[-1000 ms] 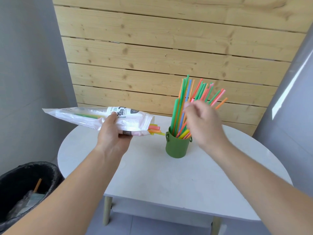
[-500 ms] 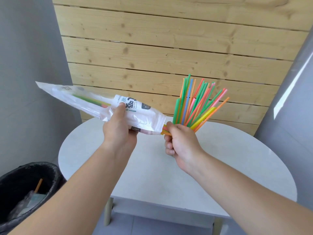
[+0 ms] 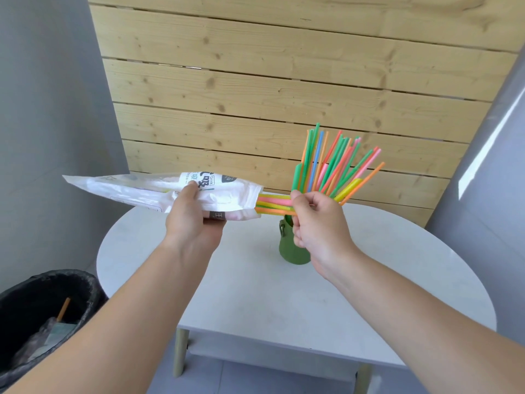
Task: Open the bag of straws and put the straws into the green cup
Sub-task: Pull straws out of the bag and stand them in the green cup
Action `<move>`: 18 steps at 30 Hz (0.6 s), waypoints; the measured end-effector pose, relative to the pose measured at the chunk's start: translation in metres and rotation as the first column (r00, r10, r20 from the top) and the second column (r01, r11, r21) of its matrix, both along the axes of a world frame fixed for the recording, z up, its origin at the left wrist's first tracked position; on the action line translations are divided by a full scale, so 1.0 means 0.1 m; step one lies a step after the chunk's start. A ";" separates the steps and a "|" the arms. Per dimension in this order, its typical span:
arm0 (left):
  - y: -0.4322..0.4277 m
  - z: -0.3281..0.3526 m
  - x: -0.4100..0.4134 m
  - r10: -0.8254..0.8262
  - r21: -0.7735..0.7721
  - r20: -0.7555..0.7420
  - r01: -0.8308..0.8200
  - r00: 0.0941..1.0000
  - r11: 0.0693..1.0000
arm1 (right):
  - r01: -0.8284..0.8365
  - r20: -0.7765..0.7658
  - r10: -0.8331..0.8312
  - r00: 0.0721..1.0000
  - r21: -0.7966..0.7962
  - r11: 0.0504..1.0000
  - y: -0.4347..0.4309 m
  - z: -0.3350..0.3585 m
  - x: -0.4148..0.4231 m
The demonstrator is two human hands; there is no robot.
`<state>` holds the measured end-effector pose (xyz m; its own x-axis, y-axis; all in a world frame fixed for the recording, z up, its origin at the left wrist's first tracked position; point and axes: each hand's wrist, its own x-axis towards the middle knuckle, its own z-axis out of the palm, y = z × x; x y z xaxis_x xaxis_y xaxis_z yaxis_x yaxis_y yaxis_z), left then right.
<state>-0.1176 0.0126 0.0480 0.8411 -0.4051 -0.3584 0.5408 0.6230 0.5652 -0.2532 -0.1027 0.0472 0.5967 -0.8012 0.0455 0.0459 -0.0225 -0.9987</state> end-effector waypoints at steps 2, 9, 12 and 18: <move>0.01 0.00 0.02 -0.001 -0.011 -0.026 0.001 1.000 1.000 | 0.012 -0.001 -0.012 1.000 -0.091 0.996 -0.08 0.01 0.00; 0.02 0.02 0.01 -0.016 -0.031 -0.079 0.014 0.997 0.999 | 0.020 -0.061 -0.056 0.997 -0.479 0.878 -0.23 0.18 -0.08; 0.04 0.02 0.07 -0.009 -0.041 -0.086 0.006 0.996 0.999 | 0.034 -0.052 -0.074 0.996 -0.540 0.841 -0.33 0.26 -0.14; 0.07 0.00 0.14 0.025 -0.042 -0.104 -0.029 0.994 0.999 | 0.020 -0.056 -0.059 0.997 -0.530 0.848 -0.56 0.42 -0.27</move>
<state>-0.1038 0.0201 0.0484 0.8113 -0.3997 -0.4267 0.5776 0.6609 0.4791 -0.2798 -0.1583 0.0888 0.5820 -0.6902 0.4300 -0.0328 -0.5483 -0.8357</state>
